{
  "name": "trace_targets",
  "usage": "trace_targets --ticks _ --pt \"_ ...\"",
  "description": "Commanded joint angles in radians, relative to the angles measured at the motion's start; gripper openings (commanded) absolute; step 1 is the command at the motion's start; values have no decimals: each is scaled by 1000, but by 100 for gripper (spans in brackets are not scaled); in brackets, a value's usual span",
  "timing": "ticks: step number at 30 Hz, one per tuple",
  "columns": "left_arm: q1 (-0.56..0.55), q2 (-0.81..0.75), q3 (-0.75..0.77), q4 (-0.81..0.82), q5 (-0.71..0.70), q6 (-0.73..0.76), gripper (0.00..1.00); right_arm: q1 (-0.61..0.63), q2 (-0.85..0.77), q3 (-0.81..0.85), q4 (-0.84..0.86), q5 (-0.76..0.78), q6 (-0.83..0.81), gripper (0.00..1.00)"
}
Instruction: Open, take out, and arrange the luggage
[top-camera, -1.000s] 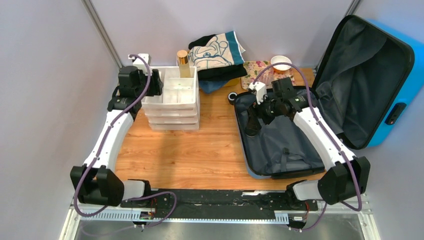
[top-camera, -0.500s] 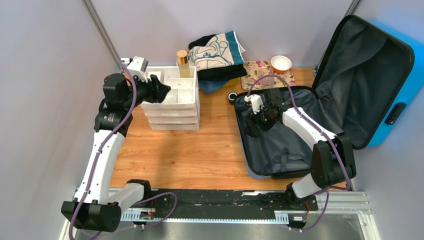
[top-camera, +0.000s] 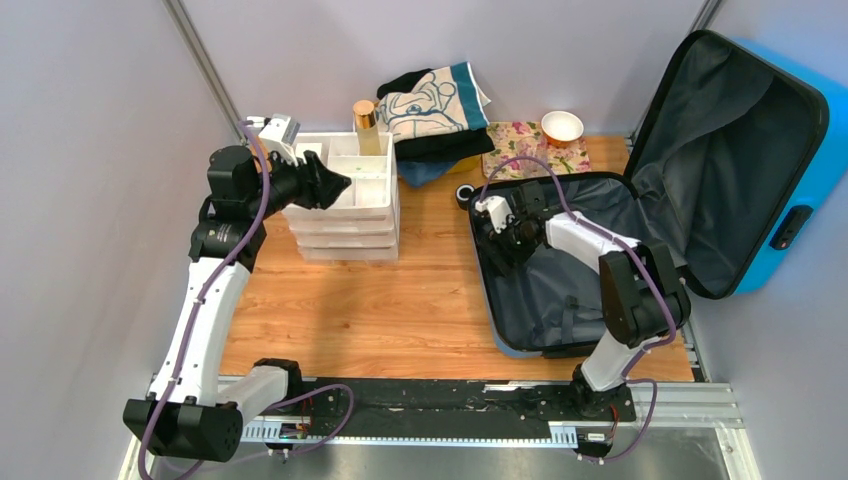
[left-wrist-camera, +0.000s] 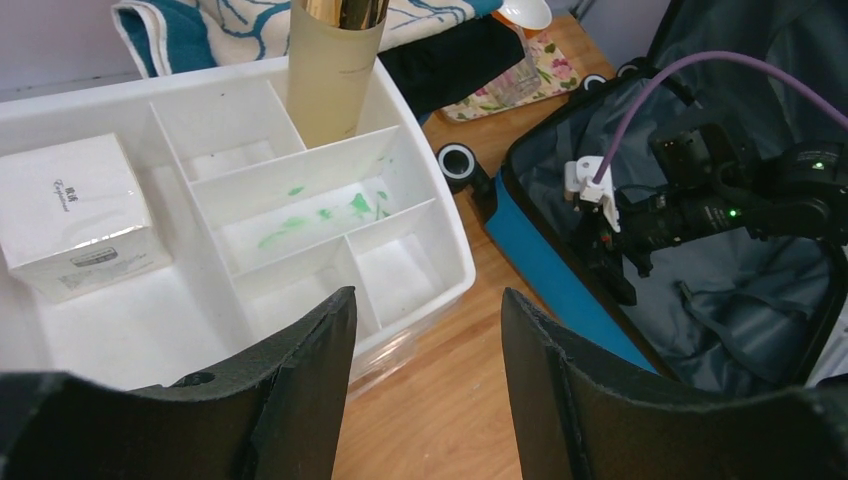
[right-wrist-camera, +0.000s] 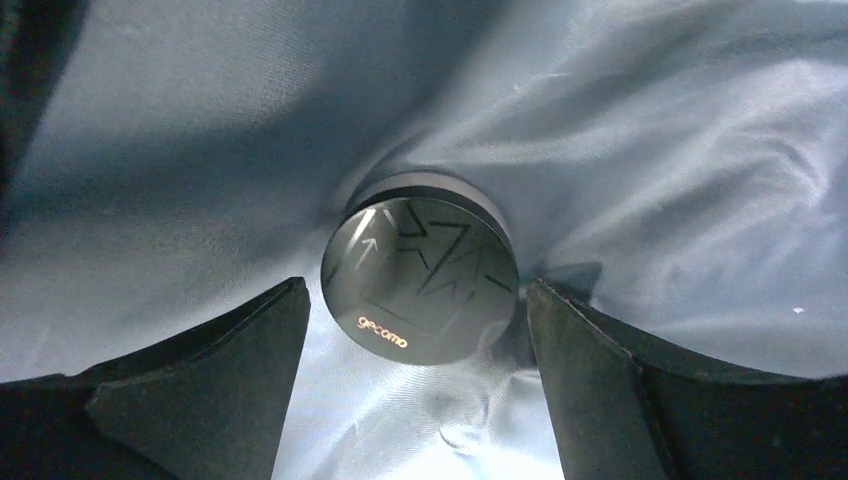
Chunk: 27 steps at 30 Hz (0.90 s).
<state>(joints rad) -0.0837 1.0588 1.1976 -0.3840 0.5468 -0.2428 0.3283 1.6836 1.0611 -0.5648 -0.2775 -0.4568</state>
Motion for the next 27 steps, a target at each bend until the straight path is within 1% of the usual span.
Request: trace_targets --ticks 1,4,6,7,8,10,11,14,17,18,20,21,23,25,26,27 --pt "1 9 2 37 31 -33 63 26 31 10 51 24 -39 85" --pt "1 10 -1 40 35 -35 63 37 48 2 69 41 -42 84" --pt "2 9 -7 39 41 -33 63 37 50 0 77 47 -40 81" --pt "2 6 -12 40 48 -30 62 37 50 5 75 52 -40 79" --pt "2 4 -19 42 53 -29 62 37 50 8 72 58 -42 72" --pt "-1 3 -26 43 70 -16 61 35 28 14 50 64 -59 65" --pt "1 3 -29 43 76 -13 61 32 19 17 40 64 -65 58" --pt "1 10 -35 43 129 13 61 12 -39 48 -30 38 -88 48" --pt "1 13 -64 69 235 66 61 -18 -110 95 -130 -21 -132 45" --pt "1 15 -70 76 260 110 61 -26 -126 112 -159 -55 -141 45" --pt "1 20 -84 79 352 167 63 -46 -179 163 -257 -93 -180 43" --pt "-1 20 -90 83 389 237 64 -49 -197 184 -291 -124 -192 43" --pt "-7 17 -114 100 479 302 66 -51 -249 217 -386 -153 -227 42" --pt "-25 -3 -139 128 568 436 66 -51 -280 264 -473 -228 -235 42" --pt "-36 -14 -168 132 588 495 67 -51 -309 281 -501 -262 -240 42" --pt "-54 -37 -184 116 608 649 67 -52 -320 307 -533 -344 -247 41"
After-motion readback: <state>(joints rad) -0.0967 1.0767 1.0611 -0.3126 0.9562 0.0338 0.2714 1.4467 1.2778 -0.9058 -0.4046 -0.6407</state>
